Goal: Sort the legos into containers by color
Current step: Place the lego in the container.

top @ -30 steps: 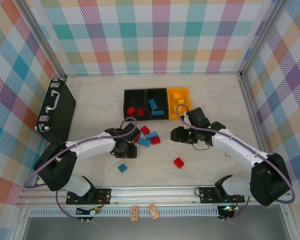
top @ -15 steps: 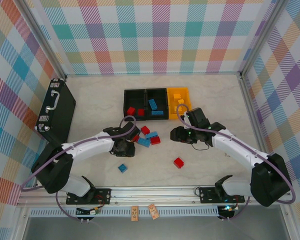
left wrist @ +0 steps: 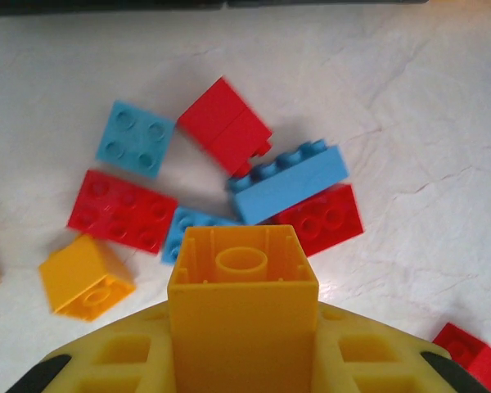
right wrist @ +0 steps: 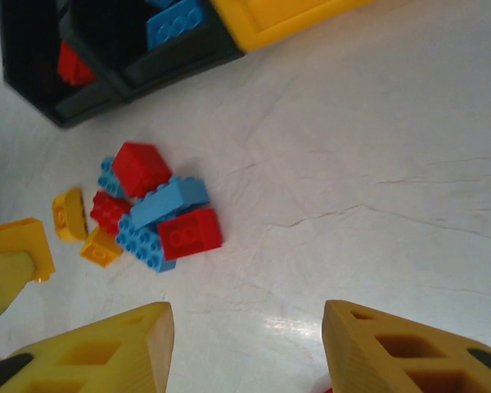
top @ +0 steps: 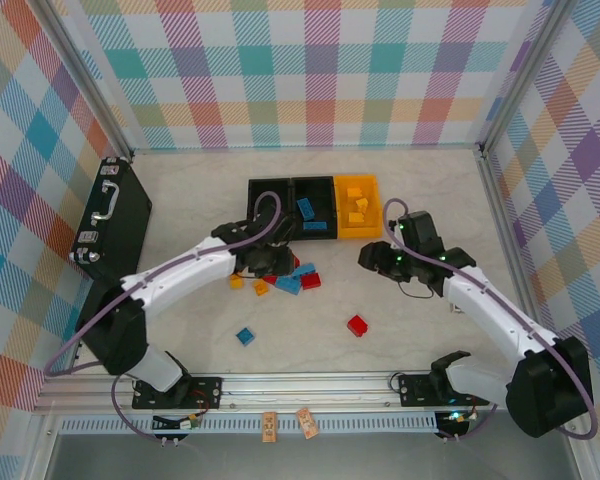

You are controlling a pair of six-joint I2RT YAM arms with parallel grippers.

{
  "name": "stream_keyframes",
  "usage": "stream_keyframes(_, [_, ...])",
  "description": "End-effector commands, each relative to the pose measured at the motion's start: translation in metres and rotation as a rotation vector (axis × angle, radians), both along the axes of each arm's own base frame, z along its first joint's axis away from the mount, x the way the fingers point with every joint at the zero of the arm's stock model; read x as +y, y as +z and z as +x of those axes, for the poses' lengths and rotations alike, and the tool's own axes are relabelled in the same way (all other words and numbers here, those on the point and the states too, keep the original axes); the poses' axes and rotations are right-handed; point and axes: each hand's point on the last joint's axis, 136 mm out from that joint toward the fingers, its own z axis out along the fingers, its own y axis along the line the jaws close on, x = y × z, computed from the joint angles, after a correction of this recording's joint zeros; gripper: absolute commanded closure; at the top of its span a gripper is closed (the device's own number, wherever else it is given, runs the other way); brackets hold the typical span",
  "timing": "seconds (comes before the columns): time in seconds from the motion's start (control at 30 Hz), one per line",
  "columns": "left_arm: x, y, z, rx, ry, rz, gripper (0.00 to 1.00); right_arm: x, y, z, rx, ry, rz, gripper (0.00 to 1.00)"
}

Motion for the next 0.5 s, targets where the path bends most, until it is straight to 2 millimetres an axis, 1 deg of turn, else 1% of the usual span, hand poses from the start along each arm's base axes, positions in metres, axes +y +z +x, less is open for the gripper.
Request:
stream_keyframes(0.0, [-0.027, 0.01, 0.016, -0.018, -0.056, -0.028, 0.73, -0.022, -0.008, -0.001, 0.037, -0.088, 0.002, 0.48])
stream_keyframes(0.17, [-0.059, 0.02, 0.046, -0.036, -0.078, -0.056, 0.73, -0.035, -0.005, 0.004, 0.02, -0.139, 0.019, 0.48])
stream_keyframes(0.27, [-0.081, 0.026, 0.065, -0.047, -0.093, -0.081, 0.74, -0.038, -0.008, 0.005, 0.025, -0.146, 0.02, 0.48])
stream_keyframes(0.33, [-0.092, 0.029, 0.077, -0.055, -0.097, -0.091, 0.74, -0.039, -0.009, 0.005, 0.029, -0.152, 0.022, 0.48])
stream_keyframes(0.47, [-0.117, 0.028, 0.097, -0.063, -0.112, -0.122, 0.73, -0.041, -0.014, 0.004, 0.039, -0.161, 0.026, 0.48])
